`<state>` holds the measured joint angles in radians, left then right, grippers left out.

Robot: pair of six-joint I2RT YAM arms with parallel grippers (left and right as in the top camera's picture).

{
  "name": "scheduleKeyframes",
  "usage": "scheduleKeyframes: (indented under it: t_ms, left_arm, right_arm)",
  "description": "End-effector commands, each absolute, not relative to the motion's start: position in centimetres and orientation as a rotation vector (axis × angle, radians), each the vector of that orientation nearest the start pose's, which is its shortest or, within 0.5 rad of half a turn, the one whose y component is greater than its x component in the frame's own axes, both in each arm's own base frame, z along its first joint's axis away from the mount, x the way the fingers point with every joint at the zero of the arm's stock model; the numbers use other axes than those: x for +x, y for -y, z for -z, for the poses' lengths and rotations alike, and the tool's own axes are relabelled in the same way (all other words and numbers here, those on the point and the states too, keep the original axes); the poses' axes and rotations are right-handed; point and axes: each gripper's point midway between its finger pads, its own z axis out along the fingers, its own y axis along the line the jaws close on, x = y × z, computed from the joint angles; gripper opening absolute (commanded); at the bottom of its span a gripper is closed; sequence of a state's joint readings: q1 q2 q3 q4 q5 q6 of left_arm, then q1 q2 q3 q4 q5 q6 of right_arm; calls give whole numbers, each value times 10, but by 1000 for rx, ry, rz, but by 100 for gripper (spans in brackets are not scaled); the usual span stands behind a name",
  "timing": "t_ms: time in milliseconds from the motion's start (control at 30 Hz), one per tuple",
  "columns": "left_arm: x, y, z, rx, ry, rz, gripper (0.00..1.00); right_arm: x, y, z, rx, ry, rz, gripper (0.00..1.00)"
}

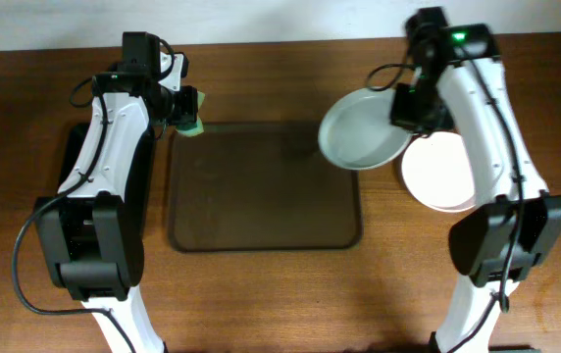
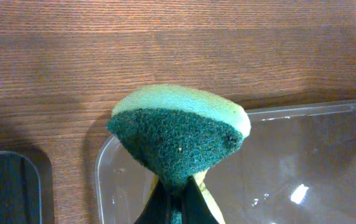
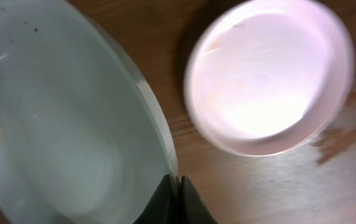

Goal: Clean dirty plates on tray and stack at the side
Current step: 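Lift the last plate with the right gripper and stack it on the pile, then place the sponge back on the black tray with the left gripper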

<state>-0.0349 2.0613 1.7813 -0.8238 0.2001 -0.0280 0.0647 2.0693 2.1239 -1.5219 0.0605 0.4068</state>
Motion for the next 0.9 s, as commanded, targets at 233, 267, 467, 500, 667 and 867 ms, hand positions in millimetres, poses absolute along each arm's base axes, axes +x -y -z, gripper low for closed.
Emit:
scheduleKeyframes:
  t_ms: [233, 267, 467, 500, 667, 867]
  left_arm:
    - [505, 49, -118, 48, -2673, 282, 1]
    - [505, 49, -118, 48, -2673, 282, 0]
    - [505, 49, -118, 48, -2673, 283, 0]
    - [505, 49, -118, 49, -2673, 286, 1]
    - [502, 34, -158, 16, -2660, 257, 0]
    - [423, -86, -146, -557, -2867, -336, 1]
  right_arm:
    - [343, 144, -123, 1234, -2979, 105, 4]
    - [341, 144, -114, 1239, -2987, 106, 4]
    - [328, 133, -76, 1257, -3048, 94, 70]
    - [330, 128, -76, 1260, -3047, 47, 73]
    - [361, 67, -138, 969, -2957, -197, 75]
    - [386, -52, -157, 447, -2951, -237, 99]
